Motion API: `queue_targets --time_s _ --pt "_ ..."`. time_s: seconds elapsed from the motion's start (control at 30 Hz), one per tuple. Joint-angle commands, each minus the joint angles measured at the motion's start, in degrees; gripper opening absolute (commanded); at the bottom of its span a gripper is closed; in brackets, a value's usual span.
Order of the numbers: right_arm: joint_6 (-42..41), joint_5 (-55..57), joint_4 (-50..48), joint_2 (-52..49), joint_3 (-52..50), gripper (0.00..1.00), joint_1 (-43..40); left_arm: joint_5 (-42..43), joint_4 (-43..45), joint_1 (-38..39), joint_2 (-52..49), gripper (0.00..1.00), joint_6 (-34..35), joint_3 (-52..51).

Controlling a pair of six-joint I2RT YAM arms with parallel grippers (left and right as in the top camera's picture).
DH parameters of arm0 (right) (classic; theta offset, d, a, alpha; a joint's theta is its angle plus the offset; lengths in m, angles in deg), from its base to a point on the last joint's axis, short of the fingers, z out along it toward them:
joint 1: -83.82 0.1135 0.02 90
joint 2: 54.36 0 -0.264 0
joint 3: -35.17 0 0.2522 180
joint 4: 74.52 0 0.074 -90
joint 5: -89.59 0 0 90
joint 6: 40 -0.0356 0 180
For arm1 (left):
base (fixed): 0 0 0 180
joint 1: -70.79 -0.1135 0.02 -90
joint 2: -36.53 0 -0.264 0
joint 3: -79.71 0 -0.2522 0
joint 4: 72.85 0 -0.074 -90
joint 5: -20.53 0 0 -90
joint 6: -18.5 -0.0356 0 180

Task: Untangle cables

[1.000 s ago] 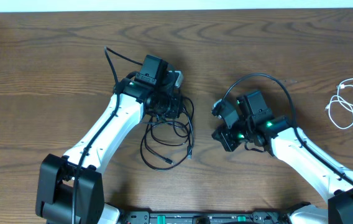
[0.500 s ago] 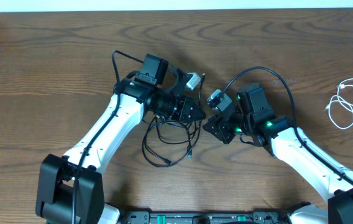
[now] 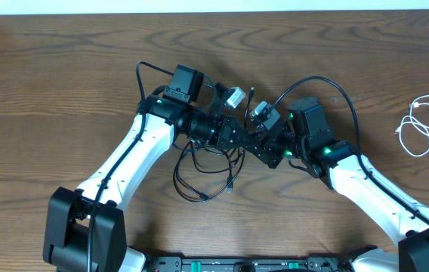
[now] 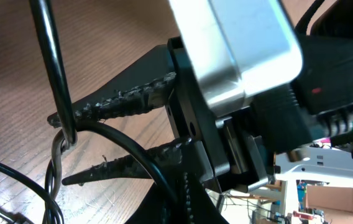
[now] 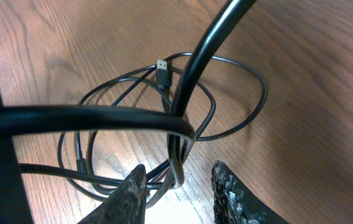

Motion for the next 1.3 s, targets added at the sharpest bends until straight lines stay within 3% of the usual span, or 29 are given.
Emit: queue_targets --time_s 0.0,0.07,0.1,0.33,0.73,0.97,1.17,1.27 --pt "0.2 -1.0 -1.5 0.3 -0.2 0.20 0.3 1.5 -0.1 -0.1 1.4 0.07 -1.4 0.4" --pt "0.2 -1.0 -1.6 0.3 -0.2 0.04 0.3 1.5 -0.1 -0.1 1.4 0.07 -1.4 0.4" --pt "0.1 -1.0 -1.6 0.3 -0.2 0.01 0.3 1.4 -0.1 -0.1 1.4 0.07 -1.4 0.4" --pt "-0.9 -1.2 0.0 0.3 -0.2 0.01 0.6 -0.6 0.2 -0.1 1.4 0.08 -1.4 0.4" --pt "-0.9 4.6 17.0 0.3 -0.2 0.01 0.7 -22.3 -0.1 -0.1 1.4 0.07 -0.9 0.4" --pt "-1.1 9.3 22.3 0.3 -0.2 0.01 0.6 -22.4 -1.0 0.0 1.4 0.08 -0.7 0.4" --pt "-1.4 0.2 14.2 0.3 -0.2 0.25 0.7 -13.9 -1.2 -0.1 1.4 0.07 -0.8 0.4" --pt "-1.4 -1.1 8.1 0.3 -0.2 0.30 0.7 -8.5 -1.2 -0.1 1.4 0.08 -0.8 0.4"
